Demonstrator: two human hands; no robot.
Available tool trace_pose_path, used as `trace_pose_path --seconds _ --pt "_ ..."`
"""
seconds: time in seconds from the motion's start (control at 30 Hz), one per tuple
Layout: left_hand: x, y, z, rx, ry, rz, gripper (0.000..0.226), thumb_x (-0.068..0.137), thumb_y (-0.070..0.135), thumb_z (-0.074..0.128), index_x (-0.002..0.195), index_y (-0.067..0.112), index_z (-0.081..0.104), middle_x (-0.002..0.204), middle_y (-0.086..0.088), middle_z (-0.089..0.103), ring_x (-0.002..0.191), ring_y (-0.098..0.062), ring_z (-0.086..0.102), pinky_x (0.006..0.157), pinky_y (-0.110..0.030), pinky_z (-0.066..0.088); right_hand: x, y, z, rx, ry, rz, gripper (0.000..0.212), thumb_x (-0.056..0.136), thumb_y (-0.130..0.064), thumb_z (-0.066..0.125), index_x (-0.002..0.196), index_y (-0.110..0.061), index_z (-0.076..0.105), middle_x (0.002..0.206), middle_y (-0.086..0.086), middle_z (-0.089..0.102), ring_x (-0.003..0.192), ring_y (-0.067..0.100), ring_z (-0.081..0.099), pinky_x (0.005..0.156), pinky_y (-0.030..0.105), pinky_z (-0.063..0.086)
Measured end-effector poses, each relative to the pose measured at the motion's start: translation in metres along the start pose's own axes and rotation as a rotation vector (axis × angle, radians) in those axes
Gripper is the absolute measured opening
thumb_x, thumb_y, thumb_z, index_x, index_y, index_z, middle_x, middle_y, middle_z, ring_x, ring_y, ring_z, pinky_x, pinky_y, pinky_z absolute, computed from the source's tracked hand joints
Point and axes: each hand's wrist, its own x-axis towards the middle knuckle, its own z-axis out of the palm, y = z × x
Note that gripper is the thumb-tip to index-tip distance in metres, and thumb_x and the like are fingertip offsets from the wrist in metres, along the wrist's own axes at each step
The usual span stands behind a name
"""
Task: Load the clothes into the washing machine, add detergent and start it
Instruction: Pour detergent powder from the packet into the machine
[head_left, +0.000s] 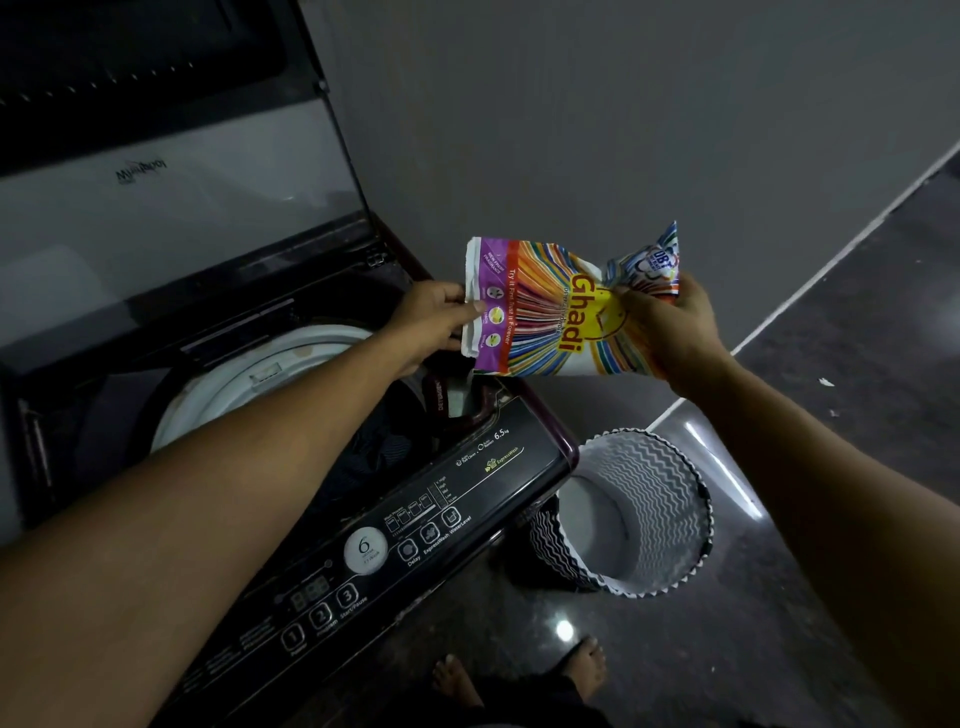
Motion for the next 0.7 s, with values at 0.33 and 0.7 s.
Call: trace_pose_path --seconds 0.33,0.7 --pt "-0.002 0.023 0.005 0.035 0.011 0.02 0.023 0.098 0.021 0.066 0.117 0.008 0.066 0.101 -0.005 0.077 0.082 -0.011 0.076 0.062 -0.024 0.06 -0.002 0.013 -0.007 0.206 -0.016 0.12 0.016 0.095 -0.006 0.066 0.11 -0.013 0.065 0.096 0.007 0.076 0.078 0.021 0.077 0.064 0.033 0.062" --pt "-0.008 0.111 0.02 0.105 0.075 0.056 0.022 0.091 0.021 0.075 0.104 0.004 0.07 0.089 -0.01 0.078 0.075 -0.018 0.073 0.073 -0.032 0.057 0.016 0.016 -0.008 0.584 -0.388 0.383 0.052 0.101 -0.037 0.057 0.141 -0.004 0.054 0.135 0.021 0.064 0.12 0.037 0.064 0.09 0.048 0.06"
